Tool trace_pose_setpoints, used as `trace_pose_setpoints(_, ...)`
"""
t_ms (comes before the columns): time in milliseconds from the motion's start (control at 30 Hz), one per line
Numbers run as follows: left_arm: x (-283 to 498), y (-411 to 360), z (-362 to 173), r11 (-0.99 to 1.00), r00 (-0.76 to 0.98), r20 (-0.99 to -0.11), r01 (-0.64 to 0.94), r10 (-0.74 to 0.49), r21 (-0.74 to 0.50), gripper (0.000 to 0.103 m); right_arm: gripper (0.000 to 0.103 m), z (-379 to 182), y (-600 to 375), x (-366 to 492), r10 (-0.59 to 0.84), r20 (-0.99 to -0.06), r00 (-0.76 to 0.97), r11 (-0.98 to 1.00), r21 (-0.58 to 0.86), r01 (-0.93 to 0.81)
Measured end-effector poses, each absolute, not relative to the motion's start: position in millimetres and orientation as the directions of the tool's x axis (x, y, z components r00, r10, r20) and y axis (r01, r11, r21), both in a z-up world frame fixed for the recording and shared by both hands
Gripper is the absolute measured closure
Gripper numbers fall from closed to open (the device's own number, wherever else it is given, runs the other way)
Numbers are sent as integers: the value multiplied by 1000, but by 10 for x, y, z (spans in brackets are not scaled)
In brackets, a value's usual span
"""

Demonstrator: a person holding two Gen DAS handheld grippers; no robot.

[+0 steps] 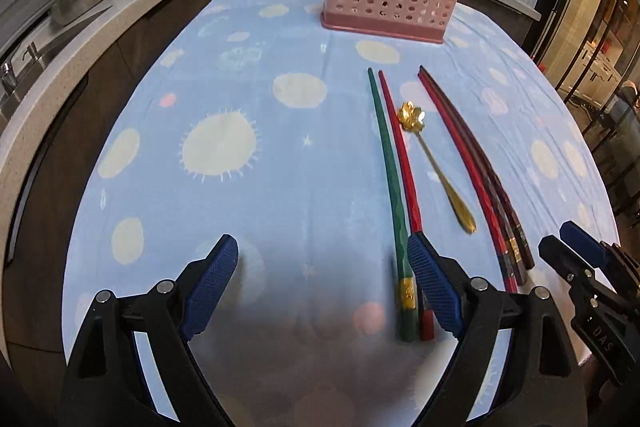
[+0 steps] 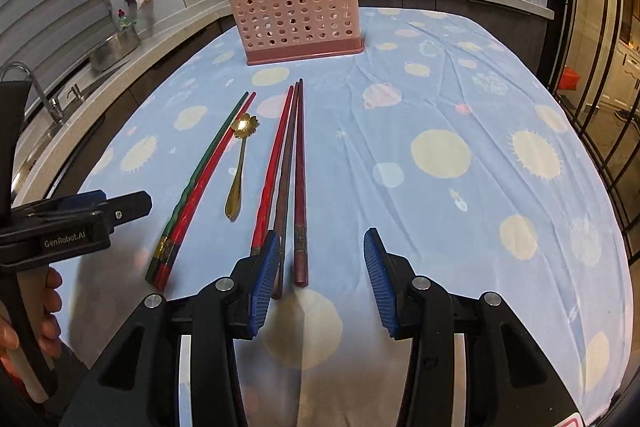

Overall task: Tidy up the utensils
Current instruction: 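Grasp a green chopstick with the left tool while the right tool grasps a dark red chopstick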

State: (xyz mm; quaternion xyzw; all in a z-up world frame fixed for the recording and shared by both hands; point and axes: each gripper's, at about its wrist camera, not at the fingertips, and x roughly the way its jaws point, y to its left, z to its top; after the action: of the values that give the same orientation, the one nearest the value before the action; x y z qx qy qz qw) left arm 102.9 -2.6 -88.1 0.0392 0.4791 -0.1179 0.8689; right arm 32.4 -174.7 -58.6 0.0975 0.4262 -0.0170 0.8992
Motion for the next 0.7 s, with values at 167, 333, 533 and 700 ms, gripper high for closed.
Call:
trace_pose_setpoints(167, 958, -13, -960, 970, 501, -851, 241, -159, -39, 21, 69, -637, -1704, 344, 61, -775, 629, 982, 159, 101)
trace_pose_setpoints(333, 905, -65, -1002, 962, 491, -854, 269, -169, -36, 21, 75, -686, -1681, 377, 59, -779, 624, 983, 153, 97)
trace_pose_setpoints(533, 889, -118, -1047, 955, 481, -857, 293, -182, -39, 21, 83, -726, -1666, 416, 61, -784, 618, 985, 148, 90)
trace_pose_setpoints(700, 894, -101, -1076, 958, 493, -856, 285, -156, -10, 21, 85, -756, -1668, 420, 59, -786, 616, 985, 146, 93)
